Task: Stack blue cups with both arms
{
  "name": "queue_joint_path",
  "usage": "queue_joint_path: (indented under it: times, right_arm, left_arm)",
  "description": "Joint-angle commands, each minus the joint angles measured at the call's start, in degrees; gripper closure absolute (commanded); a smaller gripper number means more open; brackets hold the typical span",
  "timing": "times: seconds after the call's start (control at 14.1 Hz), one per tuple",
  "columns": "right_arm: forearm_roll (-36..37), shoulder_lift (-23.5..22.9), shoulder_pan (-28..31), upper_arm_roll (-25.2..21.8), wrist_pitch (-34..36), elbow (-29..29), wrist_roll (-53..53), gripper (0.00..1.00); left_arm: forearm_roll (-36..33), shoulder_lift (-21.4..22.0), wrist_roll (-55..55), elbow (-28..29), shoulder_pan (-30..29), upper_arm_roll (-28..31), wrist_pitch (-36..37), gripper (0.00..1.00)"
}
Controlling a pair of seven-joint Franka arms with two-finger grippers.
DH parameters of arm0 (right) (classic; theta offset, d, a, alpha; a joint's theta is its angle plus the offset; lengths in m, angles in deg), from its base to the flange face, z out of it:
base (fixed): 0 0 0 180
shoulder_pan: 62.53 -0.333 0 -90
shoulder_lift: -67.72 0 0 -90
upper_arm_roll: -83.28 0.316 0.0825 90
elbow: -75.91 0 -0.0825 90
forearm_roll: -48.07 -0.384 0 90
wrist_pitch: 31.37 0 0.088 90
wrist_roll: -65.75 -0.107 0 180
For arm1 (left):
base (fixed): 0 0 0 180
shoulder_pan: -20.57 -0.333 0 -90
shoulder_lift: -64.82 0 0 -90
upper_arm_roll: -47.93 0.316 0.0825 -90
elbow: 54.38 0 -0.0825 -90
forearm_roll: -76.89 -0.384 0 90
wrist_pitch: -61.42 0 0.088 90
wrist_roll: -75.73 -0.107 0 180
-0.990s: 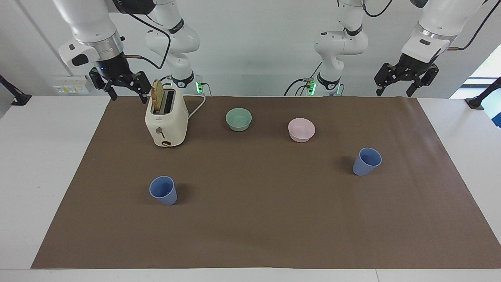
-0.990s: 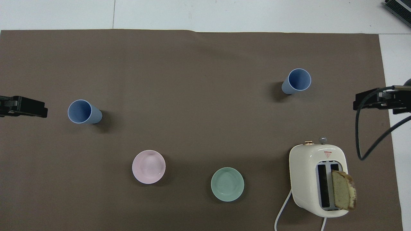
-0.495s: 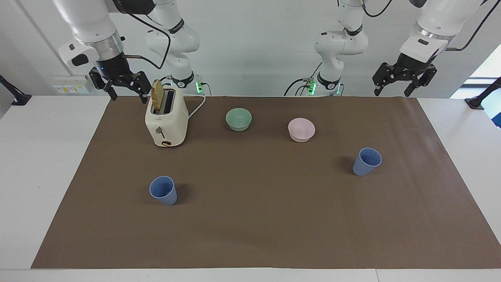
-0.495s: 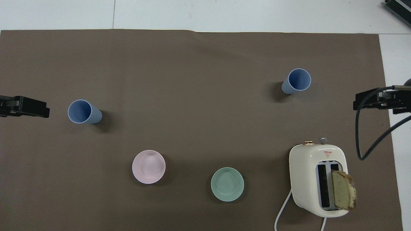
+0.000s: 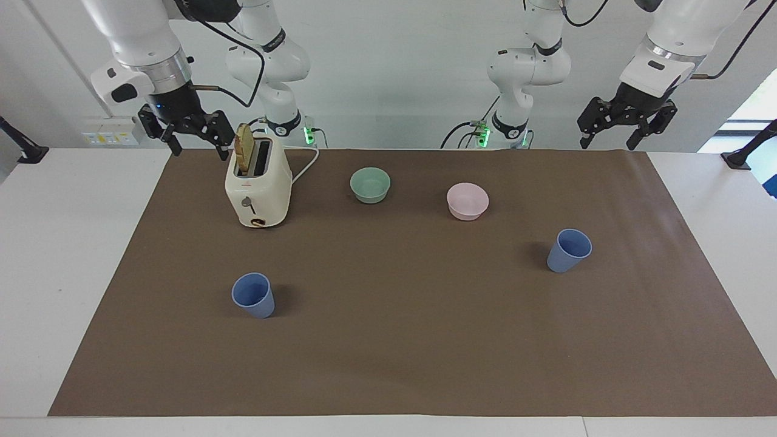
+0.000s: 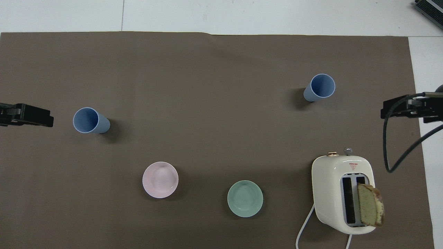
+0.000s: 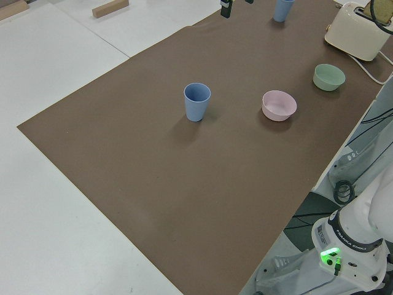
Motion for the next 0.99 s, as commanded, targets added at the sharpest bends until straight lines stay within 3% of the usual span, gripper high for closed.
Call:
queue_joint_path:
  times: [0.0,0.71,0.92]
  right_arm:
    - [0.36,0.88,0.51,0.26,-0.24,-0.86,0.65,0.00]
    - [0.36,0.88,0.51,0.26,-0.24,-0.86,0.65,0.00]
    - [0.36,0.88,0.51,0.26,-0.24,-0.86,0.65,0.00]
  left_arm:
    - [0.65,1.22,0.28,1.53,-0.02,0.31,-0.13,0.00]
    - [0.74,0.78,0.28,2.50,-0.37,0.31,-1.89,0.00]
    - [0.74,0.69,0.36,5.65,-0.98,0.66,-6.09,0.00]
